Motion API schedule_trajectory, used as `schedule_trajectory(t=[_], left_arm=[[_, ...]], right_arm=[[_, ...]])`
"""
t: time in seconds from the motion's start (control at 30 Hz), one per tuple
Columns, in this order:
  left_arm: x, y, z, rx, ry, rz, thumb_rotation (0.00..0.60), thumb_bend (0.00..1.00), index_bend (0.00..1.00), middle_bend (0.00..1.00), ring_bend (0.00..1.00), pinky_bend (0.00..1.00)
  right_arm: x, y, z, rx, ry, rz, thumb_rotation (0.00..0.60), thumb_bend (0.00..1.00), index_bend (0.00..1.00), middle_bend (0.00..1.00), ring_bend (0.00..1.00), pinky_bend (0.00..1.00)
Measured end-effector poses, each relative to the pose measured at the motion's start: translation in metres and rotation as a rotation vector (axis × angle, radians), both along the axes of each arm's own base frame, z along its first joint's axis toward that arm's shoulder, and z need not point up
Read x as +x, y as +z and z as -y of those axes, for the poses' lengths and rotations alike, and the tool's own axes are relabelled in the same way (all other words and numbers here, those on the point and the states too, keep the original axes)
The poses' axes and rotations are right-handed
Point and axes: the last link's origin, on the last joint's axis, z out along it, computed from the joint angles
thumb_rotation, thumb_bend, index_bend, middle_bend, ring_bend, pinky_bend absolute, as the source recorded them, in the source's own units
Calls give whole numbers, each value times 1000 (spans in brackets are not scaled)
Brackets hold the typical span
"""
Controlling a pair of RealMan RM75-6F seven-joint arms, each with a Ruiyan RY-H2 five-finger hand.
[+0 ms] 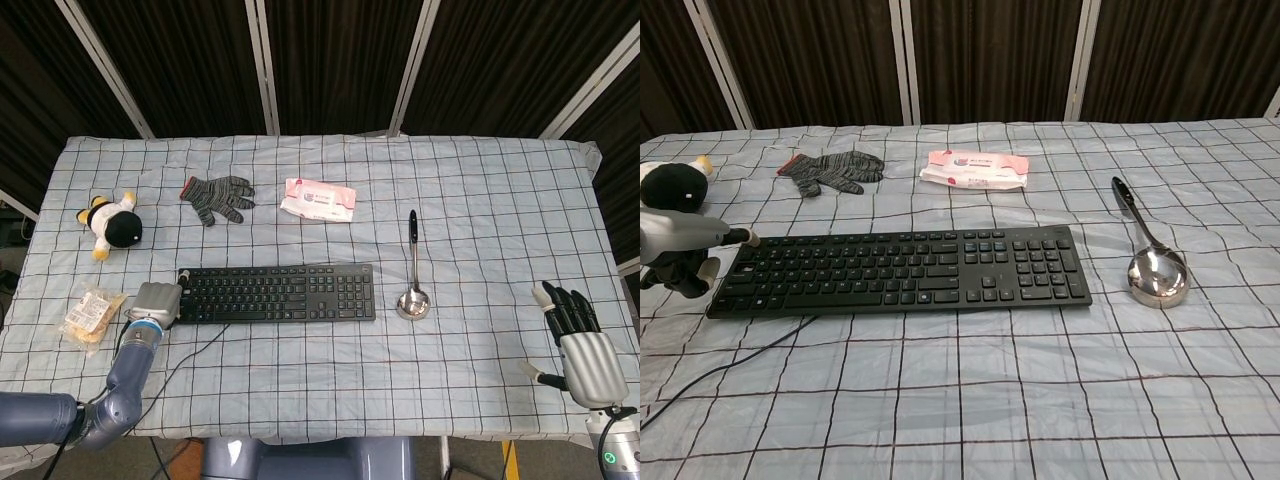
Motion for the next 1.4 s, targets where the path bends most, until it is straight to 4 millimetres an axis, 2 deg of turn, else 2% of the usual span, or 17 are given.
schedule_trajectory(t=[0.3, 0.53, 0.67, 0.77, 0.83, 0.9, 0.93, 1.0, 1.03, 1.13, 1.4], left_arm=[[0, 6, -1, 14, -3, 3, 600, 1000, 0, 869, 798, 638], [7, 13, -2, 35, -32, 34, 600, 1000, 0, 864, 793, 636], [17, 23, -2, 62, -67, 64, 600, 974, 0, 802, 731, 588], [24, 32, 2, 88, -104, 96, 600, 818, 0, 614, 560, 466], [27, 40, 6, 110, -135, 111, 600, 655, 0, 335, 351, 367], [28, 49, 13, 140, -177, 125, 600, 534, 0, 105, 166, 271], [27, 53, 16, 153, -196, 130, 600, 463, 0, 30, 79, 205], [24, 64, 27, 187, -240, 140, 600, 355, 0, 0, 5, 102], [22, 68, 32, 202, -259, 142, 600, 297, 0, 0, 0, 51], [11, 84, 54, 255, -326, 150, 600, 175, 0, 0, 0, 0], [-26, 123, 113, 442, -434, 197, 600, 137, 0, 0, 0, 0]], right_arm=[[0, 0, 0, -2, -1, 2, 600, 51, 0, 0, 0, 0], [0, 0, 0, -2, -2, 1, 600, 51, 0, 0, 0, 0], [0, 0, 0, -3, -2, 0, 600, 52, 0, 0, 0, 0], [-1, 1, 0, -4, -4, 0, 600, 51, 0, 0, 0, 0], [-1, 1, -1, -6, -6, -2, 600, 52, 0, 0, 0, 0], [-2, 1, -1, -6, -7, -3, 600, 52, 0, 0, 0, 0], [-2, 2, -1, -7, -7, -4, 600, 51, 0, 0, 0, 0], [-1, 2, -1, -8, -7, -8, 600, 51, 0, 0, 0, 0], [-1, 2, -1, -8, -6, -10, 600, 51, 0, 0, 0, 0], [-1, 1, -1, -9, -3, -21, 600, 51, 0, 0, 0, 0], [1, -1, -1, -12, -2, -29, 600, 52, 0, 0, 0, 0]])
